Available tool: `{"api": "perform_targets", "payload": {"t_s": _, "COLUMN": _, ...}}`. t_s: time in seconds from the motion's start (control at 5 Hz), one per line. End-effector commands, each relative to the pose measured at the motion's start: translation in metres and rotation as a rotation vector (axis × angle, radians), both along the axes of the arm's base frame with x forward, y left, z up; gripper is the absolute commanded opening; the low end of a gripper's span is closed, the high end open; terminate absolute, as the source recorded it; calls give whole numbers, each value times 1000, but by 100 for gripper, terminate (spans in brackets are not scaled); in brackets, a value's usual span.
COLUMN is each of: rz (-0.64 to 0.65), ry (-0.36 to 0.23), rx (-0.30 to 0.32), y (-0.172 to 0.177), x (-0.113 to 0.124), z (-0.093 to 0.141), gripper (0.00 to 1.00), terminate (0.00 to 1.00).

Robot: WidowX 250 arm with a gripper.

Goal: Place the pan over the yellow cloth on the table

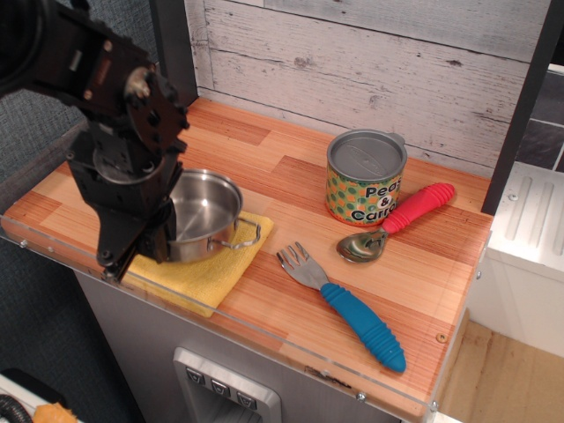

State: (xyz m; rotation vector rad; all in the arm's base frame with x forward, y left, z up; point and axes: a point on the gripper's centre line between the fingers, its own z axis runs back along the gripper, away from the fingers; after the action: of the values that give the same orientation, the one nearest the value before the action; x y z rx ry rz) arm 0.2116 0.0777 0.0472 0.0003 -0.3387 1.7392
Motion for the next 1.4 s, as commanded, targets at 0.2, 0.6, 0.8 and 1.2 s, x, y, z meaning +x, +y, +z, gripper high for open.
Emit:
{"api": "perform_targets", "payload": {"t_s": 0.2, "rz": -42, "ry": 9, "rx": -34, "y": -5, "x": -6, "z": 1, "gripper": 100, "terminate": 0}}
{"api": "perform_targets", "payload": {"t_s": 0.6, "rz": -59, "ry": 57, "rx": -23, "y": 0, "x": -8, "z": 23, "gripper": 100, "terminate": 0}}
{"api": "perform_targets", "payload": {"t_s": 0.8, "rz": -84, "ry": 66, "rx": 43, "y": 4, "x": -1, "z": 51, "gripper": 100, "terminate": 0}}
{"api": "perform_targets", "payload": {"t_s": 1.2, "rz": -520, "ry": 237, "rx": 138, "y": 10, "x": 52, "z": 69, "gripper": 100, "terminate": 0}}
